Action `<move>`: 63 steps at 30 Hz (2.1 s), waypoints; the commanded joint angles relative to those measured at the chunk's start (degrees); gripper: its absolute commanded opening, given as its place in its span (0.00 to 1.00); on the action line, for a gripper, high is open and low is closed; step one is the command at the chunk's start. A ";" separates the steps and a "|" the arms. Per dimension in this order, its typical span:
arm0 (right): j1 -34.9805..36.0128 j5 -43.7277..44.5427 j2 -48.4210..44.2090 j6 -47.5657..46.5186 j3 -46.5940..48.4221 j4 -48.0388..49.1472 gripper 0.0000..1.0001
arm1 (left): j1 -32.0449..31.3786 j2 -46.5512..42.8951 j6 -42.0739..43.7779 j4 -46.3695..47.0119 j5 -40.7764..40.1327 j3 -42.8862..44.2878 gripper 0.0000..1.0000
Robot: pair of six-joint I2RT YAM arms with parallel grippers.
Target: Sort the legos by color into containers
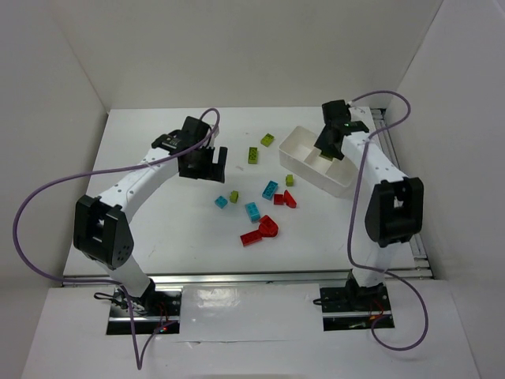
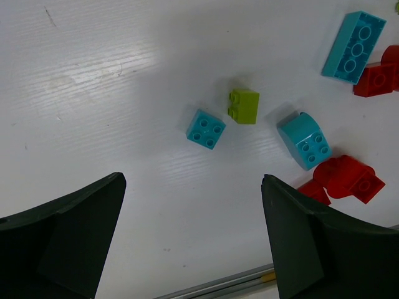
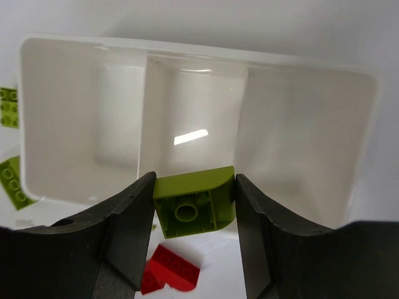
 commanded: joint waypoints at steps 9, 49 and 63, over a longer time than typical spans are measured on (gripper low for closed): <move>1.44 6.80 9.90 -2.69 12.81 0.05 0.89 | -0.24 1.02 -1.60 -1.77 0.27 3.54 1.00; 15.33 -1.21 15.34 -6.83 -5.48 16.76 0.34 | -0.24 3.30 -4.59 -3.88 -2.10 5.13 0.98; 10.42 7.85 -1.62 -5.25 -6.61 9.98 0.25 | -2.34 4.62 -4.59 -3.88 -0.43 5.13 0.97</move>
